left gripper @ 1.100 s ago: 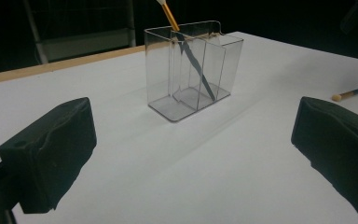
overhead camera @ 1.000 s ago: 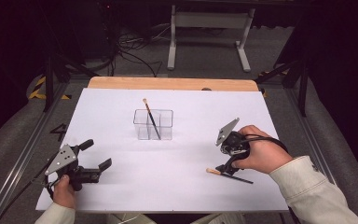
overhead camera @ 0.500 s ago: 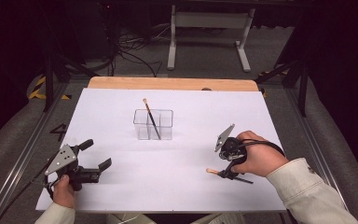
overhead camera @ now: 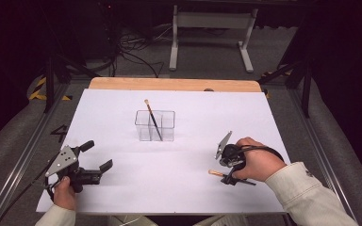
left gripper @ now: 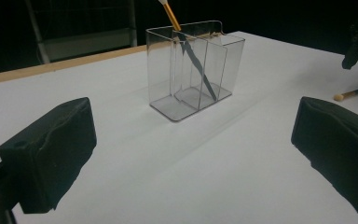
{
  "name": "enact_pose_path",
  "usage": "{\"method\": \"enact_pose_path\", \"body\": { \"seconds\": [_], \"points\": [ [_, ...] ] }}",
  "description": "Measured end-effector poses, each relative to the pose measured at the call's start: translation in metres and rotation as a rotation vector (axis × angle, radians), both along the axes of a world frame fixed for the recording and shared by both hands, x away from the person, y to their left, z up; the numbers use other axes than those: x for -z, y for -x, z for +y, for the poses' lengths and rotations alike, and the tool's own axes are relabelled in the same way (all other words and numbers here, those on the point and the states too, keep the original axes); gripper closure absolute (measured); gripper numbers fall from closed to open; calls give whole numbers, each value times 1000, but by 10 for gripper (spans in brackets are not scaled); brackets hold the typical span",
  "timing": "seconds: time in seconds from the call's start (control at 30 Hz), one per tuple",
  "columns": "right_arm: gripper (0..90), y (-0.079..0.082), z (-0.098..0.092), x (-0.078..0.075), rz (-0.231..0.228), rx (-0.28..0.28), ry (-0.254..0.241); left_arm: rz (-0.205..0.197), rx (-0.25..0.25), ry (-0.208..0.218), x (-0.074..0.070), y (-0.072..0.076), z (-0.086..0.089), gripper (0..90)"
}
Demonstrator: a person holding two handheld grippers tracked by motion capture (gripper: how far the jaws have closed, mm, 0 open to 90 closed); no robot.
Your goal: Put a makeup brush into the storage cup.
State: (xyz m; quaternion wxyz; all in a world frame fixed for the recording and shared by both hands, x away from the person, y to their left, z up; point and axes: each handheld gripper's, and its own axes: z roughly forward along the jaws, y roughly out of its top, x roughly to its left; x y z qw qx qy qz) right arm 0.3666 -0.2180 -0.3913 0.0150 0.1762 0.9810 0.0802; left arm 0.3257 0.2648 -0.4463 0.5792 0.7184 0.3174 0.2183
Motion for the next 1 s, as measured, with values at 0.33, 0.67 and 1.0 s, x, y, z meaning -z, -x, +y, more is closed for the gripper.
{"method": "enact_pose_path", "body": {
  "seconds": [0.33, 0.67, 1.0],
  "points": [
    [387, -1, -1, 12, 21, -3, 37, 0, -4, 3, 0, 0, 0, 7],
    [533, -2, -2, 18, 27, -6, 74, 0, -4, 2, 0, 0, 0, 6],
    [688, -2, -1, 23, 35, -11, 118, 1, -3, 1, 0, 0, 0, 7]
  ]
}}
